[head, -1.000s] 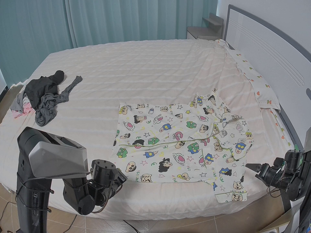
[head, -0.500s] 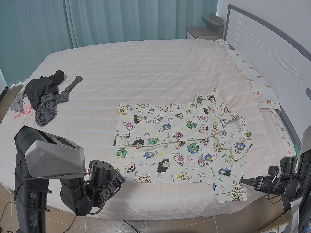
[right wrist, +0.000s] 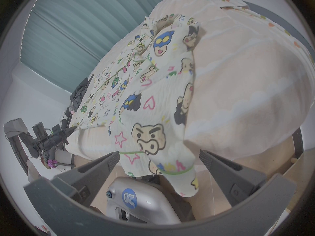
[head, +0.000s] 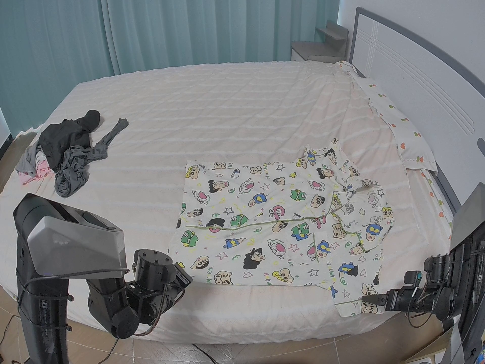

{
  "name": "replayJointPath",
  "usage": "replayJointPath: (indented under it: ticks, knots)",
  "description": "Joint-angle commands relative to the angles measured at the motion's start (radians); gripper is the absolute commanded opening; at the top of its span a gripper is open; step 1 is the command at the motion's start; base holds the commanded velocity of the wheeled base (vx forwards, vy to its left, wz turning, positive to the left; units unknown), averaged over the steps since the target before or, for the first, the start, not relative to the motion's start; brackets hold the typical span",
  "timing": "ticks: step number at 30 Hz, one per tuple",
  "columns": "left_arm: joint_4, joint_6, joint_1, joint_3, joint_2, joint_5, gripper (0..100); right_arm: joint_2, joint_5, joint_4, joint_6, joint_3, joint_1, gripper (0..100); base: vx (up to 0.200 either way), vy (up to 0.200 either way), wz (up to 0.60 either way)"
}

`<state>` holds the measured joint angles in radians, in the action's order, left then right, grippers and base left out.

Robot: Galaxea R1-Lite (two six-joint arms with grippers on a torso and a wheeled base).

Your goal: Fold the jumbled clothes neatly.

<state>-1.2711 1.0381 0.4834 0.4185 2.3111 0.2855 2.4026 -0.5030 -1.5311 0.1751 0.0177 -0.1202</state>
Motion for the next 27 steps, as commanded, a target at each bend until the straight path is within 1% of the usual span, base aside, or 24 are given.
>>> replayJointPath:
  ticks: [1, 7, 14, 15, 21, 23, 27]
  knots:
    - [-0.001, 0.0, 0.001, 0.0, -0.002, 0.0, 0, 0.064, -0.003, -0.011, -0.002, -0.018, 0.034, 100, 0.0, 0.0, 0.0]
    - [-0.001, 0.0, 0.003, 0.0, -0.001, 0.001, 0, 0.081, -0.003, -0.026, 0.0, 0.005, 0.076, 100, 0.0, 0.0, 0.0]
    - [-0.001, 0.0, 0.003, 0.0, -0.001, 0.001, 0, 0.093, -0.003, -0.035, 0.0, 0.016, 0.083, 100, 0.0, 0.0, 0.0]
    - [-0.001, 0.0, 0.003, 0.0, -0.001, 0.001, 0, 0.093, -0.003, -0.035, 0.001, 0.013, 0.083, 0, 0.0, 0.0, 0.0]
    - [-0.001, -0.001, 0.001, -0.01, -0.001, 0.001, 0, 0.087, -0.005, -0.037, 0.001, -0.005, 0.07, 0, 0.0, 0.0, 0.0]
    - [-0.001, -0.004, 0.001, -0.02, -0.004, 0.001, 0, 0.084, -0.023, -0.035, 0.004, -0.018, 0.045, 0, 0.0, 0.0, 0.0]
    - [-0.001, -0.033, 0.001, -0.023, -0.009, 0.001, 0, 0.079, -0.028, -0.032, 0.023, -0.018, 0.016, 0, 0.0, 0.0, 0.0]
